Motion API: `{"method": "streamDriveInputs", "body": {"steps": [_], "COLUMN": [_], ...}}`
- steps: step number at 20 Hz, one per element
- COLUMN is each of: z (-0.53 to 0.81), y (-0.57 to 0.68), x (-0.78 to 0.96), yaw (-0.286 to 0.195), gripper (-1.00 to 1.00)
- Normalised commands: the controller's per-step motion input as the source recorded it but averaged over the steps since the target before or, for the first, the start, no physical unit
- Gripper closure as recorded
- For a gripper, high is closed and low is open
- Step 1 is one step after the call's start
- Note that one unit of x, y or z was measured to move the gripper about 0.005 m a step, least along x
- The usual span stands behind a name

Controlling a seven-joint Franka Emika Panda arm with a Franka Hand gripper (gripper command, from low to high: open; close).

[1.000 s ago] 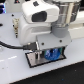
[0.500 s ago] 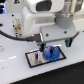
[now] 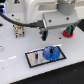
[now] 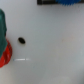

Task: Insert the blue gear onto the right peg, followed by the red gear

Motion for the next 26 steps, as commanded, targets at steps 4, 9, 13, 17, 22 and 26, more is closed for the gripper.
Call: {"method": "streamDriveInputs", "body": {"steps": [4, 9, 13, 17, 22, 26], "z": [0.01, -0.01, -0.02, 0.00, -0.02, 0.01], "y": [0.46, 0.41, 0.45, 0.20, 0.12, 0.24], "x": [-0.61, -0.54, -0.41, 0.03, 0.20, 0.51], "yaw": [0.000, 0.000, 0.000, 0.000, 0.000, 0.000], "gripper": [-1.00, -1.00, -1.00, -1.00, -1.00, -1.00]}}
